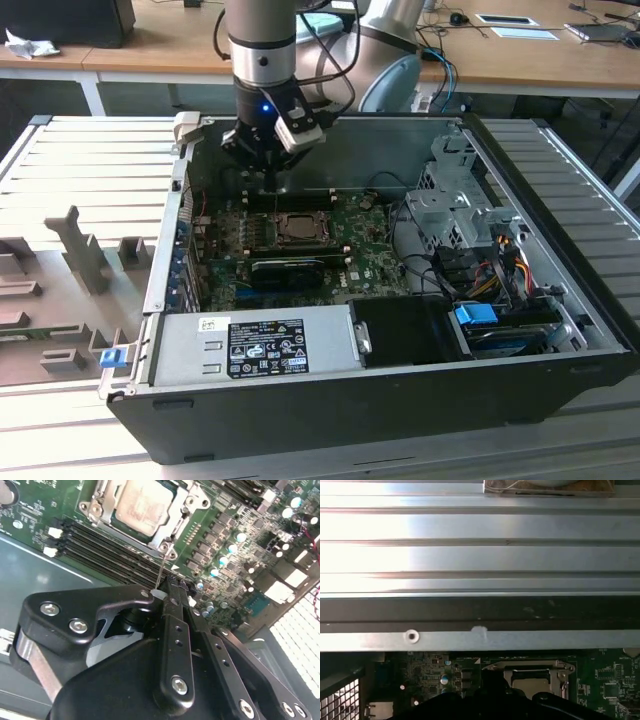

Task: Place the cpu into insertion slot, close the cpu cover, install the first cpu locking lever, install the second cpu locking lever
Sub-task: 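Install the first cpu locking lever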

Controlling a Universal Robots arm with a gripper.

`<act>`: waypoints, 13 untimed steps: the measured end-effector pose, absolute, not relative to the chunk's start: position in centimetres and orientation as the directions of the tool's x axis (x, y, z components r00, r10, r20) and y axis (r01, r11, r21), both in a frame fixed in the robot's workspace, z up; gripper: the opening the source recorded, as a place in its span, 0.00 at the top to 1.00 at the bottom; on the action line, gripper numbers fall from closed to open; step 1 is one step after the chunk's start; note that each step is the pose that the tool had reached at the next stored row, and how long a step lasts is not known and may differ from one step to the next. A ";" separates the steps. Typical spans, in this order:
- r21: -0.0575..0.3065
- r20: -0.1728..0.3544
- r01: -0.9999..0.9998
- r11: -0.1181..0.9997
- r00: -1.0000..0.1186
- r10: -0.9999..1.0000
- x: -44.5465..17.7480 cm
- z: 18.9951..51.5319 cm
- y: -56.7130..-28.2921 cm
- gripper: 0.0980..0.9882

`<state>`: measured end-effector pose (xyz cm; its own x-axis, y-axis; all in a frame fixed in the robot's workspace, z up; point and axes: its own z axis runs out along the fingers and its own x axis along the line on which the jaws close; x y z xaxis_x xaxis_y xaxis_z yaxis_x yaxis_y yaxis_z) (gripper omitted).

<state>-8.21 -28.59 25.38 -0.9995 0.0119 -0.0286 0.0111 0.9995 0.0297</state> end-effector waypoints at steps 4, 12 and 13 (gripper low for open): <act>0.030 -0.029 0.011 0.999 -1.000 0.012 -7.7 25.3 -28.6 0.99; 0.067 -0.028 0.009 0.998 -1.000 0.011 -6.4 24.2 -28.7 0.99; 0.067 -0.028 0.009 0.998 -1.000 0.011 -6.2 23.8 -28.7 0.99</act>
<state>-6.19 -28.67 23.77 -0.9995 0.0110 -0.0282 0.0091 0.9977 0.0668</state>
